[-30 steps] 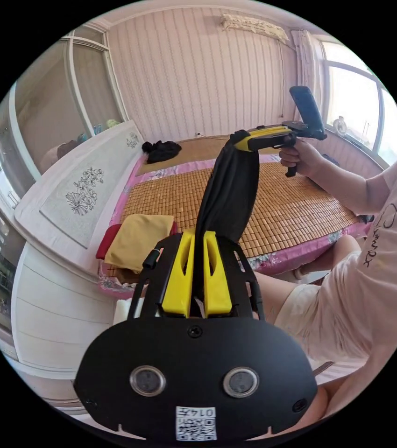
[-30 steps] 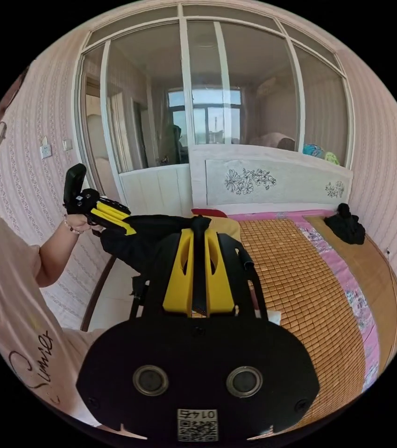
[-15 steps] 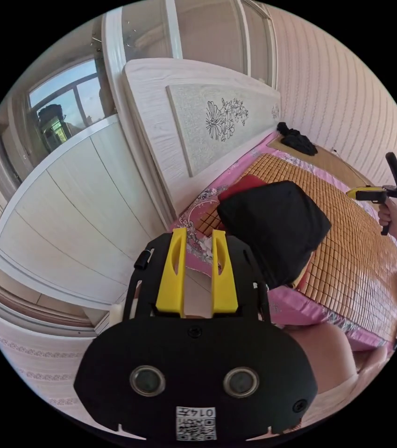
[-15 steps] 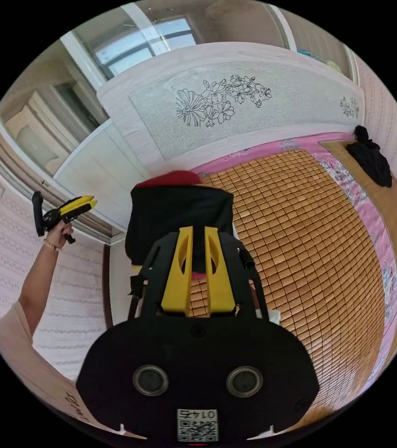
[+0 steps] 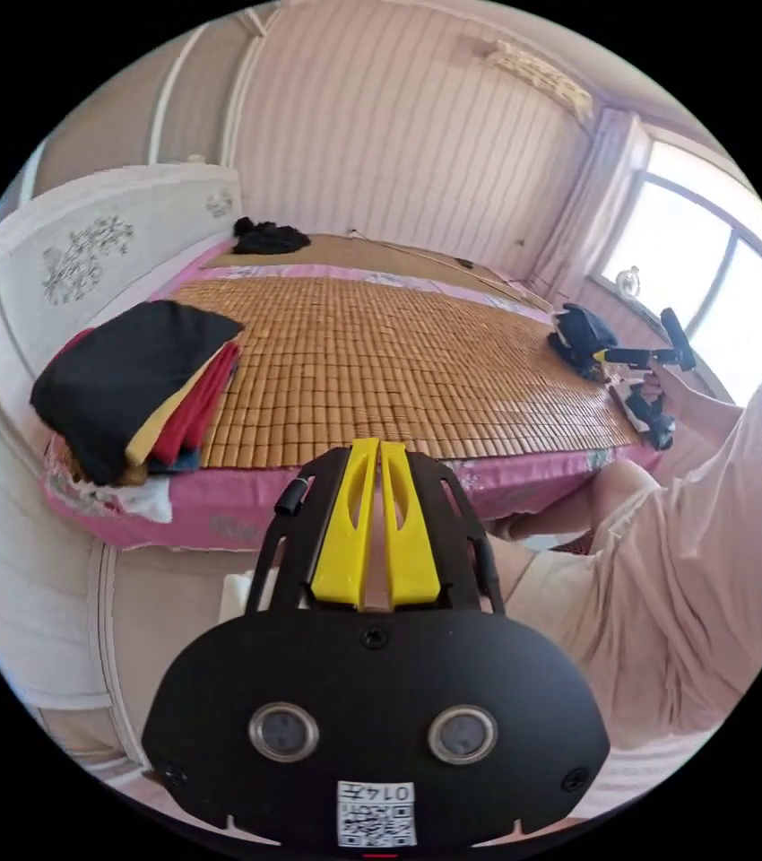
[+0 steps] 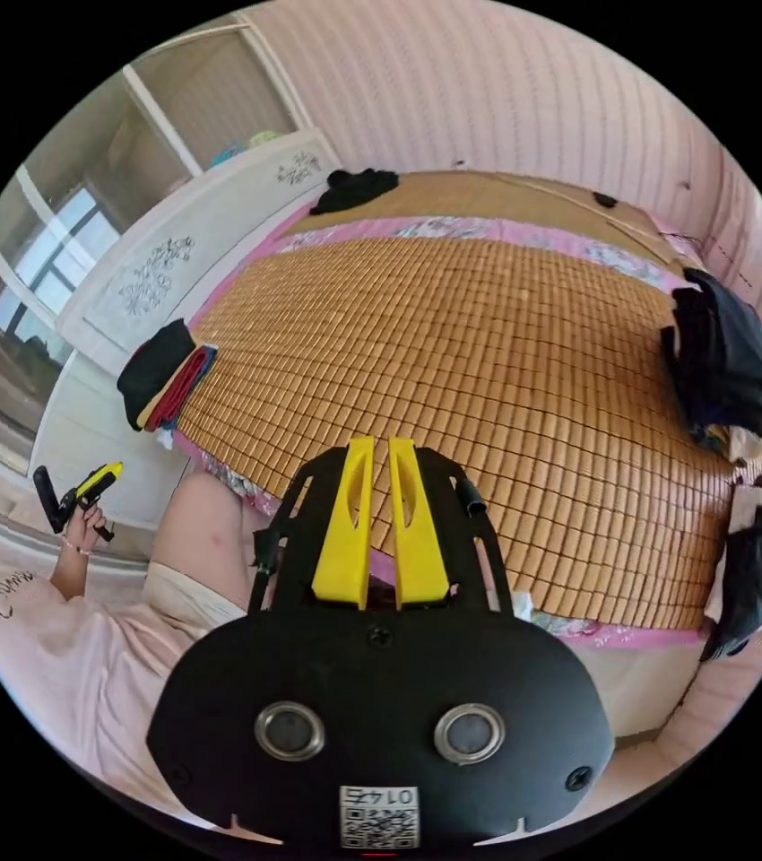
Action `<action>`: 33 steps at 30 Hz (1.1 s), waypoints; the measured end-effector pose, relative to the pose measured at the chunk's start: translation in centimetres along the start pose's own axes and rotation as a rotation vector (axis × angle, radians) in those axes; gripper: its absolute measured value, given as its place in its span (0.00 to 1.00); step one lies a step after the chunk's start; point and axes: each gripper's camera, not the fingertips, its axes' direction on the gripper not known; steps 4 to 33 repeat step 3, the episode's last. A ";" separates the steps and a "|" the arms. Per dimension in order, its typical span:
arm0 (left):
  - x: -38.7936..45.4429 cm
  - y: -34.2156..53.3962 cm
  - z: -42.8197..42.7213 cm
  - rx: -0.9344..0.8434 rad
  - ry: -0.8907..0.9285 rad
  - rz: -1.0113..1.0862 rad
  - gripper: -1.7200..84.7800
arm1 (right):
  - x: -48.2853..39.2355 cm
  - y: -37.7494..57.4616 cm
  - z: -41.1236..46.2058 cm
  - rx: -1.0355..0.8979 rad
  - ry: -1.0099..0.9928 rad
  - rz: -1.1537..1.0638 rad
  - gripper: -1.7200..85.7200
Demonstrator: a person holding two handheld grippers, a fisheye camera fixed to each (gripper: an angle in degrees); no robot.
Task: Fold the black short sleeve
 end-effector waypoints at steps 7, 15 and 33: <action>5.5 -4.9 1.7 0.020 0.077 0.152 0.02 | 3.6 5.1 -5.0 0.205 0.077 0.126 0.03; 5.5 -4.9 1.7 0.020 0.077 0.152 0.02 | 3.6 5.1 -5.0 0.205 0.077 0.126 0.03; 5.5 -4.9 1.7 0.020 0.077 0.152 0.02 | 3.6 5.1 -5.0 0.205 0.077 0.126 0.03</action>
